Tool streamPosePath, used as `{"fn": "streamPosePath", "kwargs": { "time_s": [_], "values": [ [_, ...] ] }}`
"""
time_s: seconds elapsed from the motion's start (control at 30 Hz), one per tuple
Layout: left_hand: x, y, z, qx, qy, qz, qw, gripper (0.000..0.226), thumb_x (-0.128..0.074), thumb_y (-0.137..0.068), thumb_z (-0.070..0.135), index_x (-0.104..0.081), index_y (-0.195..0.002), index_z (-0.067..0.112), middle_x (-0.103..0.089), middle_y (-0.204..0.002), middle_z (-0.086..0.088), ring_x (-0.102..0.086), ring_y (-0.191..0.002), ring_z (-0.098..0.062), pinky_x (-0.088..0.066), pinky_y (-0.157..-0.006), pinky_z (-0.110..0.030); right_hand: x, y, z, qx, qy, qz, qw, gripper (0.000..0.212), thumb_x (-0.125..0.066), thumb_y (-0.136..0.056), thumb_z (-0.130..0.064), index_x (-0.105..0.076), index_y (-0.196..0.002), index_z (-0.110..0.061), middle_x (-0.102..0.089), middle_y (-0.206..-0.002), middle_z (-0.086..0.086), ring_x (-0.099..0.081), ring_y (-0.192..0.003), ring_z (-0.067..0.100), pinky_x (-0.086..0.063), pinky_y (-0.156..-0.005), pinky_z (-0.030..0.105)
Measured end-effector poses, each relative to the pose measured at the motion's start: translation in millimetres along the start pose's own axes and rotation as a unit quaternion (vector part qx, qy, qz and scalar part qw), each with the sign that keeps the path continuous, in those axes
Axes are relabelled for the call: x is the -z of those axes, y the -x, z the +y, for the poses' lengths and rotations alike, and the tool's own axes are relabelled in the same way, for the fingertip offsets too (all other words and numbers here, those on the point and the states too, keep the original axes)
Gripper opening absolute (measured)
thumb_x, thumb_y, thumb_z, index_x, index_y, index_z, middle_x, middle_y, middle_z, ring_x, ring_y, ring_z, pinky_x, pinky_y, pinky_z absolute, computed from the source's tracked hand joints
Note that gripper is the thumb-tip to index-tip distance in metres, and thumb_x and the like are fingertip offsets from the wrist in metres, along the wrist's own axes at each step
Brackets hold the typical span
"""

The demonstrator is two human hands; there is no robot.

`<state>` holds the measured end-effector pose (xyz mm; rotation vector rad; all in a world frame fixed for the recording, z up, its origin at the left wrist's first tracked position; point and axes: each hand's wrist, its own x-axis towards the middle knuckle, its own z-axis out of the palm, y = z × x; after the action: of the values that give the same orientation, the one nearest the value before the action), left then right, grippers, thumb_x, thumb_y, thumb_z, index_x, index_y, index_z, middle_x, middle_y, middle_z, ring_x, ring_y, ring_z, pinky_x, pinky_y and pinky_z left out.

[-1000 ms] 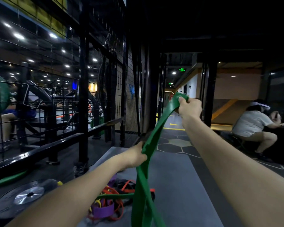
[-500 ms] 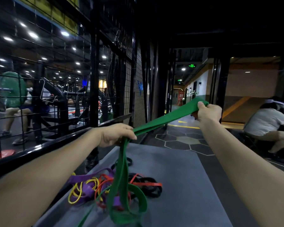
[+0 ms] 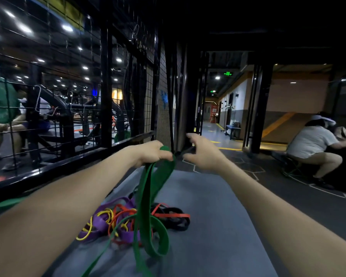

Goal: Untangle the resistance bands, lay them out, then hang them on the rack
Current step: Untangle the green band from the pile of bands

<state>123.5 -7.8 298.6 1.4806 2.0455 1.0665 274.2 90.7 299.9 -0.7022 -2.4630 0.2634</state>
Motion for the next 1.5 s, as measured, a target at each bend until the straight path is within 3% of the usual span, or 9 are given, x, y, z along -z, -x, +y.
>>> {"fn": "streamPosePath", "kwargs": {
  "time_s": [0.17, 0.37, 0.5, 0.67, 0.77, 0.87, 1.1, 1.3, 1.5],
  "values": [
    [4, 3, 15, -0.01, 0.092, -0.023, 0.995, 0.007, -0.062, -0.082, 0.012, -0.058, -0.078, 0.006, -0.058, -0.064, -0.006, -0.052, -0.05, -0.014, -0.041, -0.044, -0.02, -25, 3, -32, 0.077, 0.102, 0.054, 0.99, 0.043, -0.052, -0.085, -0.009, -0.045, -0.128, -0.01, -0.051, -0.12, 0.012, -0.05, -0.111, 0.034, -0.043, -0.084, 0.038],
    [4, 23, 8, -0.053, 0.222, -0.063, 0.972, 0.011, -0.061, -0.083, 0.001, -0.062, -0.081, 0.011, -0.068, -0.065, 0.004, -0.064, -0.059, -0.007, -0.049, -0.052, -0.016, -9, -5, -45, 0.094, 0.205, 0.081, 0.971, 0.023, -0.043, -0.088, 0.0, -0.054, -0.107, -0.008, -0.061, -0.101, 0.015, -0.06, -0.094, 0.036, -0.04, -0.067, 0.036],
    [-9, 22, -7, -0.065, 0.255, 0.01, 0.965, 0.021, -0.07, -0.073, -0.005, -0.062, -0.088, 0.008, -0.07, -0.071, 0.001, -0.065, -0.075, -0.019, -0.052, -0.078, -0.032, 7, -6, -52, 0.088, 0.263, 0.084, 0.957, 0.026, -0.041, -0.086, 0.008, -0.056, -0.103, -0.004, -0.059, -0.101, 0.016, -0.059, -0.094, 0.037, -0.038, -0.064, 0.036],
    [-29, 30, -36, -0.059, 0.231, -0.046, 0.97, 0.046, -0.076, -0.068, 0.005, -0.059, -0.11, 0.007, -0.071, -0.098, -0.006, -0.068, -0.092, -0.02, -0.052, -0.092, -0.036, 13, -20, -28, 0.01, 0.101, 0.158, 0.982, 0.042, -0.033, -0.076, 0.016, -0.064, -0.1, -0.002, -0.065, -0.096, 0.019, -0.063, -0.085, 0.038, -0.054, -0.072, 0.045],
    [-51, 36, -66, -0.029, 0.149, -0.089, 0.984, 0.036, -0.076, -0.073, 0.017, -0.063, -0.107, 0.016, -0.069, -0.103, 0.0, -0.065, -0.1, -0.019, -0.047, -0.099, -0.04, 27, -29, -10, -0.086, -0.032, 0.225, 0.97, 0.037, -0.038, -0.079, 0.014, -0.069, -0.094, -0.001, -0.068, -0.091, 0.019, -0.063, -0.083, 0.035, -0.055, -0.078, 0.04],
    [-61, 44, -83, -0.01, 0.156, -0.102, 0.983, 0.021, -0.06, -0.089, 0.017, -0.061, -0.11, 0.02, -0.068, -0.096, 0.008, -0.065, -0.087, -0.006, -0.052, -0.081, -0.022, 44, -28, 6, -0.149, -0.058, 0.261, 0.952, 0.034, -0.037, -0.081, 0.012, -0.065, -0.083, -0.005, -0.06, -0.08, 0.016, -0.057, -0.073, 0.032, -0.046, -0.059, 0.032],
    [-4, 49, -44, -0.077, 0.358, 0.1, 0.925, 0.024, -0.041, -0.095, 0.003, -0.056, -0.114, 0.009, -0.055, -0.073, 0.0, -0.054, -0.068, -0.015, -0.046, -0.063, -0.026, 25, -7, 45, -0.216, -0.011, 0.225, 0.95, 0.02, -0.045, -0.087, 0.005, -0.064, -0.093, 0.003, -0.06, -0.087, 0.017, -0.056, -0.075, 0.032, -0.048, -0.065, 0.035],
    [31, 48, 7, -0.09, 0.384, 0.13, 0.91, 0.026, -0.039, -0.096, 0.009, -0.06, -0.112, 0.01, -0.052, -0.071, 0.001, -0.049, -0.063, -0.013, -0.041, -0.065, -0.028, -11, 14, 49, -0.177, -0.023, 0.12, 0.977, 0.017, -0.062, -0.088, -0.013, -0.067, -0.098, -0.002, -0.065, -0.09, 0.019, -0.061, -0.083, 0.034, -0.045, -0.069, 0.035],
    [26, 37, 36, -0.053, 0.307, 0.101, 0.945, 0.024, -0.046, -0.094, 0.005, -0.06, -0.113, 0.005, -0.062, -0.085, -0.003, -0.055, -0.076, -0.013, -0.046, -0.076, -0.026, -4, 22, 29, -0.056, -0.113, 0.056, 0.99, 0.053, -0.072, -0.078, -0.01, -0.055, -0.128, -0.007, -0.064, -0.117, 0.011, -0.061, -0.104, 0.022, -0.043, -0.084, 0.02]
  ]
}}
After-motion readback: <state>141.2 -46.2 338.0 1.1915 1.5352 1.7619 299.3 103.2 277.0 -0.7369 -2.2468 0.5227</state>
